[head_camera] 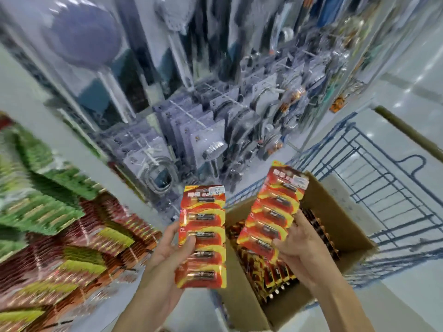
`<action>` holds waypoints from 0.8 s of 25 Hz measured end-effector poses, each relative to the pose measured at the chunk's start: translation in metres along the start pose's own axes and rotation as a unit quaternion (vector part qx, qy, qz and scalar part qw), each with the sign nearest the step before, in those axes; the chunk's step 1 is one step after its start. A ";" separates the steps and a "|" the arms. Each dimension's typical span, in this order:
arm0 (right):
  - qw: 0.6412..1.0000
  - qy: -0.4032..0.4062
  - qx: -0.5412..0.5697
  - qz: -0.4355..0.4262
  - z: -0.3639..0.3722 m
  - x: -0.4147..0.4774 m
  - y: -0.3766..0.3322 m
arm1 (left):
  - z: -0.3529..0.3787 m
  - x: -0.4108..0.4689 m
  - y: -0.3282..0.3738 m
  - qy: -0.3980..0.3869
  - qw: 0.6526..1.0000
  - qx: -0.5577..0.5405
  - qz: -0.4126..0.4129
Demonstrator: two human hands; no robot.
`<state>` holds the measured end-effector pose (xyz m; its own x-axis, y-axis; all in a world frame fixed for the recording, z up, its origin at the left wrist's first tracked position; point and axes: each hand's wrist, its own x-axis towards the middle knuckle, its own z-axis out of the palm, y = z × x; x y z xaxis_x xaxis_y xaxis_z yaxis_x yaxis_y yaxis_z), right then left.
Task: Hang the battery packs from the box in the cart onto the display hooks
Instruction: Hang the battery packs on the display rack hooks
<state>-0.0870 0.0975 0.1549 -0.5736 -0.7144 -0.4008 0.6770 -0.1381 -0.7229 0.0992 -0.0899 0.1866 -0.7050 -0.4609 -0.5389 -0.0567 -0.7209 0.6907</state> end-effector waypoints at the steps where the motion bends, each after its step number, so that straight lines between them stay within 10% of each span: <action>1: 1.000 -0.027 -0.006 -0.008 0.022 -0.002 -0.004 | -0.009 -0.011 0.010 0.002 1.000 0.001 0.018; 6: 0.990 -0.142 -0.023 -0.007 0.142 -0.008 0.008 | -0.067 -0.071 0.063 0.024 0.993 -0.021 0.114; 20: 0.981 -0.156 -0.098 0.066 0.370 -0.017 0.108 | -0.219 -0.205 0.151 0.175 0.940 -0.118 0.268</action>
<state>0.1669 -0.1587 0.2916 -0.2976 -0.8962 -0.3292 0.6166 0.0828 -0.7829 0.3902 -0.2169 0.2958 -0.3091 -0.9032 -0.2978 0.4277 -0.4117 0.8047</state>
